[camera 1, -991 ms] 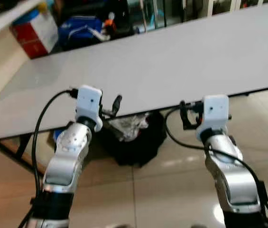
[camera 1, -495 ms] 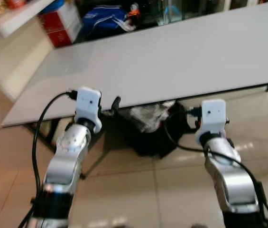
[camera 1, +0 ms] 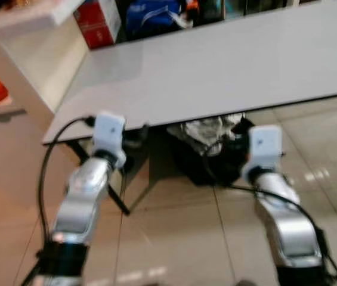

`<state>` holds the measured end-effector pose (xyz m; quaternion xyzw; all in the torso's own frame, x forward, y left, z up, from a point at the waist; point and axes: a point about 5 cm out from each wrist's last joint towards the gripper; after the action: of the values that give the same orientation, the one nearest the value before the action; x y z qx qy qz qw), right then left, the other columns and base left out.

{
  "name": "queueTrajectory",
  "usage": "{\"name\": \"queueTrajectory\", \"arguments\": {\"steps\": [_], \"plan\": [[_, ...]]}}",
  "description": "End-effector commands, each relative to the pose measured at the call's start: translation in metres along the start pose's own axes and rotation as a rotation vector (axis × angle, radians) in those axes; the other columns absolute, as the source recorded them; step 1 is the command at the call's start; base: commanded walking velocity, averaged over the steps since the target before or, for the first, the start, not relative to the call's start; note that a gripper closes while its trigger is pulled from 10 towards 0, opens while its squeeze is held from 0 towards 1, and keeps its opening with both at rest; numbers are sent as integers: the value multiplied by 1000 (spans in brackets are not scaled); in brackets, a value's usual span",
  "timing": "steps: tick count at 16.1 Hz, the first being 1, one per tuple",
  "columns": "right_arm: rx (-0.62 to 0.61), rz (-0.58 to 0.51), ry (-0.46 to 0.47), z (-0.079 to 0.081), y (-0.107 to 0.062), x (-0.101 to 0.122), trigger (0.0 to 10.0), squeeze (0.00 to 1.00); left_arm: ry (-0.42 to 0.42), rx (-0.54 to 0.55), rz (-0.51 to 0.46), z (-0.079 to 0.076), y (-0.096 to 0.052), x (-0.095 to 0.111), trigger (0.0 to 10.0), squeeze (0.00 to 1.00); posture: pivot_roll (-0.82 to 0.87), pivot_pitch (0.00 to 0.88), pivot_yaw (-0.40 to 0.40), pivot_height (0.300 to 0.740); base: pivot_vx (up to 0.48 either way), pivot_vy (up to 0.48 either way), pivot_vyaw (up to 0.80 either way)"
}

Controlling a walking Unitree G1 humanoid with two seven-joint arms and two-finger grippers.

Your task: Setting the table

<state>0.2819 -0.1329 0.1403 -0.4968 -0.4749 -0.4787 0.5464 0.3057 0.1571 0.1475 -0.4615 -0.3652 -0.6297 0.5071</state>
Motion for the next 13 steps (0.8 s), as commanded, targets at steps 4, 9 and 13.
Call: {"name": "queueTrajectory", "arguments": {"steps": [4,9,13], "plan": [[-3,-15,-8,0,1,3,10000,0,10,-1,-15,1,2,4,10000,0,-46,15,212,740,0,403,-108],[5,-18,-17,2,2,4,10000,0,11,2,-15,2,3,3,10000,0,-40,15,194,740,0,401,0],[15,-20,-17,2,4,5,10000,0,11,31,-18,6,3,5,10000,0,-11,15,160,740,0,402,0]]}}
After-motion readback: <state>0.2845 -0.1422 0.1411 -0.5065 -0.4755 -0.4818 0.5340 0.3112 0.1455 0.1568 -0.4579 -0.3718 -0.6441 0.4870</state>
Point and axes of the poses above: a point about 5 cm out from each wrist's last joint towards the gripper, its own y axis pointing out of the wrist towards the gripper, its own x axis along the axis of the wrist's last joint, z = x × y, and after that the axes turned 9 degrees about y, right-handed
